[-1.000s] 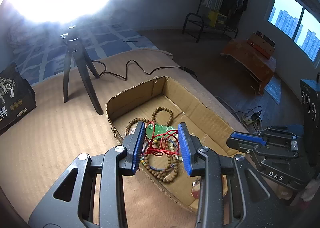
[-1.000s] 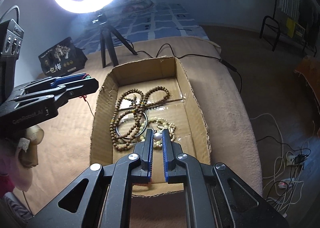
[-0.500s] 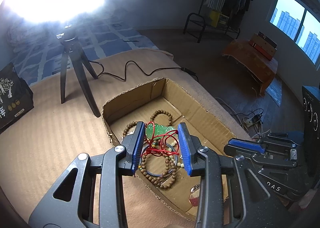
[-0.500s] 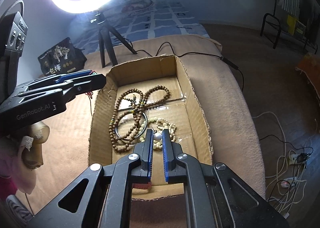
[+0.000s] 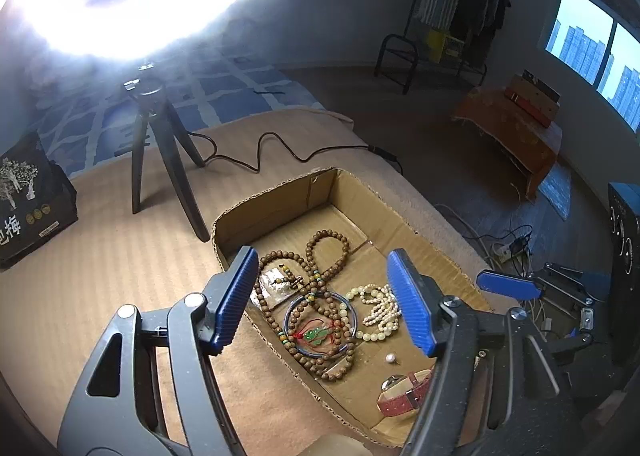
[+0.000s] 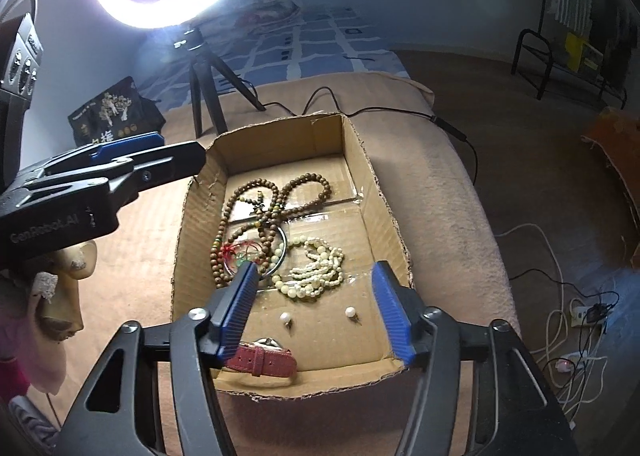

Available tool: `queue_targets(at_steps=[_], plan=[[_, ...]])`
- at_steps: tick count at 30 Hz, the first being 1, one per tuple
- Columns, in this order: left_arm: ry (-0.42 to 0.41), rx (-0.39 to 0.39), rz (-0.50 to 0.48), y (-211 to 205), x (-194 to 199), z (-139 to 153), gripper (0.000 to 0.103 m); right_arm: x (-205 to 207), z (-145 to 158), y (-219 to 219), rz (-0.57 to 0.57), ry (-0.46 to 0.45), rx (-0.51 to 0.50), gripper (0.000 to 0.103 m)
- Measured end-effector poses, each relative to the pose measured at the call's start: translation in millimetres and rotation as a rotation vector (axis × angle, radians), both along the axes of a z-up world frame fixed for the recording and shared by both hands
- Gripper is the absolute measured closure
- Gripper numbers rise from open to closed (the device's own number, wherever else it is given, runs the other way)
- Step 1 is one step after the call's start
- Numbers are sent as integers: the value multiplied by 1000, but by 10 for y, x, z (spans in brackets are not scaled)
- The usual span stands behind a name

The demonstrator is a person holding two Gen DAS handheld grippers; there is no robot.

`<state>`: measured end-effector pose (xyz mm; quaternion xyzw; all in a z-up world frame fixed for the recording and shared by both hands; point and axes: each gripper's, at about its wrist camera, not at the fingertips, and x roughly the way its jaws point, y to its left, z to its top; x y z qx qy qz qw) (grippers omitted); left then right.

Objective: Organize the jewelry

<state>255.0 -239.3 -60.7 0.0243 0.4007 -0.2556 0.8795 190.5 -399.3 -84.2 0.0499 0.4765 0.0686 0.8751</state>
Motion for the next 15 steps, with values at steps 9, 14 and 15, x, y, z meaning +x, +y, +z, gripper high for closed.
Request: queue_targets(at_steps=[9, 14, 15], plan=[[-23, -4, 6, 70, -124, 144, 33, -83, 141, 71, 0, -29, -36, 43], [-51, -12, 14, 155, -252, 296, 33, -162, 259, 136, 1, -49, -57, 43], [-56, -13, 15, 169, -268, 318, 33, -183, 288, 154, 4, -55, -63, 43]])
